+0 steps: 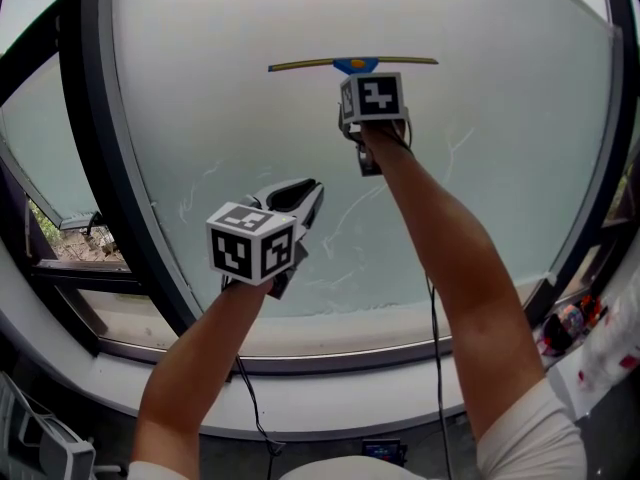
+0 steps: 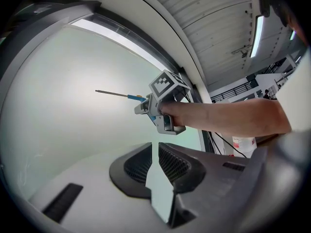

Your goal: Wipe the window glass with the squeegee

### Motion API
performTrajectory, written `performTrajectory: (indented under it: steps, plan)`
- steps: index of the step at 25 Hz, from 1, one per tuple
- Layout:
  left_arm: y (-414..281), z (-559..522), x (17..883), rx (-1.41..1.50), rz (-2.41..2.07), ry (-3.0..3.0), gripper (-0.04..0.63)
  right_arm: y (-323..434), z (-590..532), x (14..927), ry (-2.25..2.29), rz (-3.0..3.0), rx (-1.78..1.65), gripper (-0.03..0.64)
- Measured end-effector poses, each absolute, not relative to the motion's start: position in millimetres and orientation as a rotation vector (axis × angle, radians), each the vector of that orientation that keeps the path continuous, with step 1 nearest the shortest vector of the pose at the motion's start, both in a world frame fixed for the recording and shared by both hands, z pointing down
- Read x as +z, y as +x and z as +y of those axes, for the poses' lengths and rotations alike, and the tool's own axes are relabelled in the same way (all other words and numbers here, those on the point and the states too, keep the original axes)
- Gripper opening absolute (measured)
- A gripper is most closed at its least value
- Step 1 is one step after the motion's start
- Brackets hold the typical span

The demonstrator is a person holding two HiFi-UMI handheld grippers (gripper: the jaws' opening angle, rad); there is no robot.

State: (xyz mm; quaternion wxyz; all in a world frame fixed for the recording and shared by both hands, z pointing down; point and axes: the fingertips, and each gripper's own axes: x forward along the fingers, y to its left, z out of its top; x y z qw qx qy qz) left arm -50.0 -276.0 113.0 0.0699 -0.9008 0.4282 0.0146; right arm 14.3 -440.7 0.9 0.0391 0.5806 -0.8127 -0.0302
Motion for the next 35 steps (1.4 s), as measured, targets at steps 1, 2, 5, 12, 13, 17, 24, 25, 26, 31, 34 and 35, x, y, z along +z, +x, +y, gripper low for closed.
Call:
performTrajectory:
  steps: [1, 2, 5, 12, 13, 17, 24, 25, 26, 31, 34, 35]
  plan:
    - [-50.2, -276.4, 115.2, 0.043, 1.291, -2.715, 0.066, 14.6, -441.4, 3.1, 1.782, -2.491, -0.095, 0.110]
    - [-50.5, -276.9, 117.4, 0.042, 1.294, -2.718, 0.066, 14.6, -441.6, 5.1, 1.783, -2.491, -0.098, 0.109]
    - [-52.0, -279.0, 125.4, 0.040, 1.301, -2.732, 0.066, 13.2, -441.3, 8.5, 1.782, -2.503, -0.121, 0.107]
    - [-52.6, -284.6, 142.4, 0.036, 1.317, -2.769, 0.066, 11.8, -440.6, 30.3, 1.758, -2.517, -0.061, 0.107]
    - [-51.7, -285.1, 144.8, 0.037, 1.317, -2.774, 0.066, 11.2, -440.0, 30.5, 1.756, -2.524, -0.081, 0.107]
    - [-49.1, -286.9, 153.5, 0.038, 1.316, -2.791, 0.066, 10.8, -439.9, 44.8, 1.738, -2.516, -0.062, 0.107]
    - [-48.6, -290.0, 172.4, 0.036, 1.332, -2.826, 0.066, 10.9, -438.1, 73.6, 1.720, -2.499, -0.032, 0.107]
    - [-48.8, -290.4, 174.8, 0.034, 1.334, -2.829, 0.066, 11.2, -437.5, 77.4, 1.720, -2.496, -0.027, 0.107]
    - [-49.1, -290.7, 177.0, 0.031, 1.336, -2.832, 0.066, 11.2, -437.1, 80.8, 1.719, -2.494, -0.023, 0.107]
    - [-52.1, -292.6, 188.6, 0.023, 1.354, -2.849, 0.066, 9.6, -436.4, 97.1, 1.707, -2.487, -0.007, 0.106]
    - [-53.0, -293.9, 195.8, 0.018, 1.363, -2.860, 0.066, 8.6, -437.1, 104.7, 1.702, -2.487, -0.002, 0.104]
    - [-52.9, -294.6, 198.5, 0.016, 1.365, -2.864, 0.066, 8.5, -437.5, 107.4, 1.701, -2.488, 0.000, 0.104]
